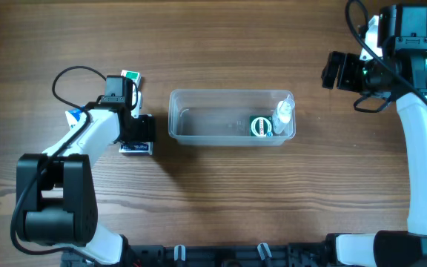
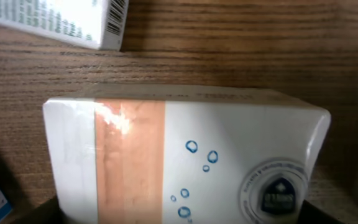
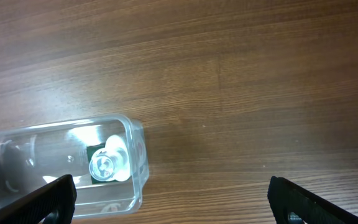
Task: Pack container
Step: 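Lower the left gripper and close it on the Hansaplast box, then lift the Hansaplast box and carry it over the container's left end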
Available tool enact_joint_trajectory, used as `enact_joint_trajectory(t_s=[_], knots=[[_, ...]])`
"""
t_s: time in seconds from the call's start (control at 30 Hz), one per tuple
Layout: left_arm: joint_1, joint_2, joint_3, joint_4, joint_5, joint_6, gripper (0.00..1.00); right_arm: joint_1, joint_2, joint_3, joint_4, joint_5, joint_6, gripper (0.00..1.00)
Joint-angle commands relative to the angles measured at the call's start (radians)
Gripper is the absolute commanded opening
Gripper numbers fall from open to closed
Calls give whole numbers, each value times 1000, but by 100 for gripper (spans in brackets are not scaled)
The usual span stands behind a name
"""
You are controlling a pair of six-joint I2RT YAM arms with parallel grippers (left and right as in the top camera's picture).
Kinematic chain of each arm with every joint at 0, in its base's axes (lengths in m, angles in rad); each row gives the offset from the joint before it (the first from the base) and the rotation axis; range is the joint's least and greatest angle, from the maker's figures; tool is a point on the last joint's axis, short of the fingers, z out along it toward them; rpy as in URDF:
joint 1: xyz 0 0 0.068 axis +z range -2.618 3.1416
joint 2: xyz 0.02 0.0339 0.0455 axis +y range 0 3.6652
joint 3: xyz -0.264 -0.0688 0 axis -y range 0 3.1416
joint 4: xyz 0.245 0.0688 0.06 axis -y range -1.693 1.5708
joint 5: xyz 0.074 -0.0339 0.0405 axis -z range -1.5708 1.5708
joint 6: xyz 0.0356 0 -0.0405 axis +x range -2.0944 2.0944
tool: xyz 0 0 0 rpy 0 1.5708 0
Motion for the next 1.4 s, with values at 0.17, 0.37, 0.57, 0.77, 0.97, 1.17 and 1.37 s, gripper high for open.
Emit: enact_joint_trajectory(t_s=[0.17, 0.37, 0.57, 0.77, 0.97, 1.17, 1.37], knots=[[-1, -11, 19, -6, -13, -3, 72, 0, -8, 16, 2, 2, 4, 100], [-1, -94, 66, -42, -17, -26, 73, 0, -8, 16, 2, 2, 4, 100], [-1, -195, 160, -121, -16, -48, 72, 0, -8, 16, 2, 2, 3, 100], [-19, -275, 230, -191, 11, -66, 73, 0, -8, 16, 2, 2, 4, 100], [-77, -319, 234, -190, 45, -139, 73, 0, -8, 16, 2, 2, 4, 100], [-188, -319, 234, -156, 48, -229, 73, 0, -8, 16, 2, 2, 4, 100], [-273, -304, 233, -146, 48, -292, 73, 0, -8, 16, 2, 2, 4, 100]])
